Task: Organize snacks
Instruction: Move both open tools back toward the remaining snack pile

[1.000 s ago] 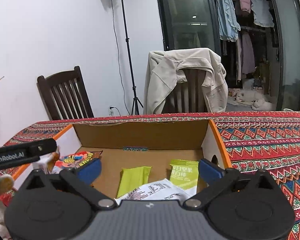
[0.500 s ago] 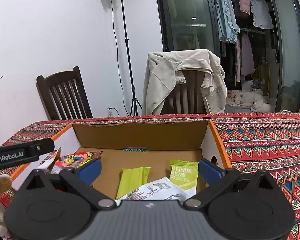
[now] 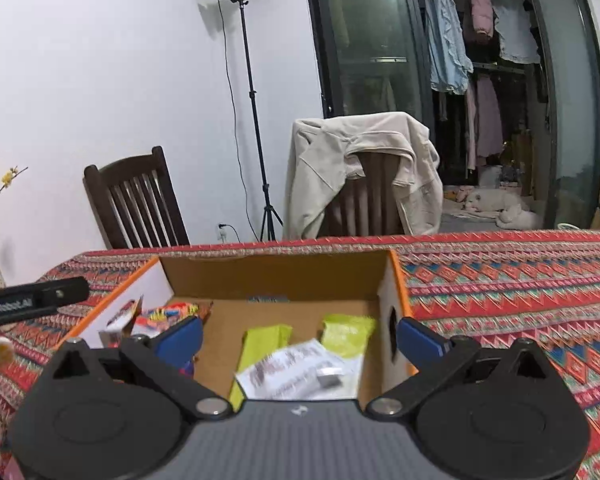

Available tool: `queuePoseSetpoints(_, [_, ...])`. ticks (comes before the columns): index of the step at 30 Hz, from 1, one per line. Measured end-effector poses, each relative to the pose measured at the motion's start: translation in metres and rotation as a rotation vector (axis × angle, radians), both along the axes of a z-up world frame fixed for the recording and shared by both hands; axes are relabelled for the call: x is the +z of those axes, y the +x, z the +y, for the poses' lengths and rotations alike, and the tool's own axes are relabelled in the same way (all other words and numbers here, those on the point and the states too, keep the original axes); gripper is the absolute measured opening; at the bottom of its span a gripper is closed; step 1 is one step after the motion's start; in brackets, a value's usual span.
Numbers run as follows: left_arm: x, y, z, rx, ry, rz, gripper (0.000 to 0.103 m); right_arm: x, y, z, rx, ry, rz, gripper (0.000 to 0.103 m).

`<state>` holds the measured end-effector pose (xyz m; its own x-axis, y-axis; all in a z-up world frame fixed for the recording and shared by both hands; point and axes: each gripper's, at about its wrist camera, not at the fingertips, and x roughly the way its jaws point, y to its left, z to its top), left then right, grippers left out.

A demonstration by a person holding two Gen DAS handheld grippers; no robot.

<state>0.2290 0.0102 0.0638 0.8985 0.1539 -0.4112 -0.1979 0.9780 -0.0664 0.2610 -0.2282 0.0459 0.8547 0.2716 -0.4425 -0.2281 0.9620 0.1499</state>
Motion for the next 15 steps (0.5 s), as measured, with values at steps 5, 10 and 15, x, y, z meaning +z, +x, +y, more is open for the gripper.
queuePoseSetpoints(5, [-0.009,-0.029,0.003,-0.024,-0.025,0.049,0.103,-0.007,-0.035,-0.009,-0.004,-0.006,0.036,0.103])
queuePoseSetpoints(10, [-0.022,-0.059,0.002,-0.040,-0.012,0.087,0.103,-0.019,-0.069,-0.009,0.007,-0.041,0.066,0.103])
queuePoseSetpoints(15, [-0.035,-0.084,0.007,-0.042,-0.017,0.129,0.103,-0.034,-0.096,-0.004,0.032,-0.075,0.093,0.103])
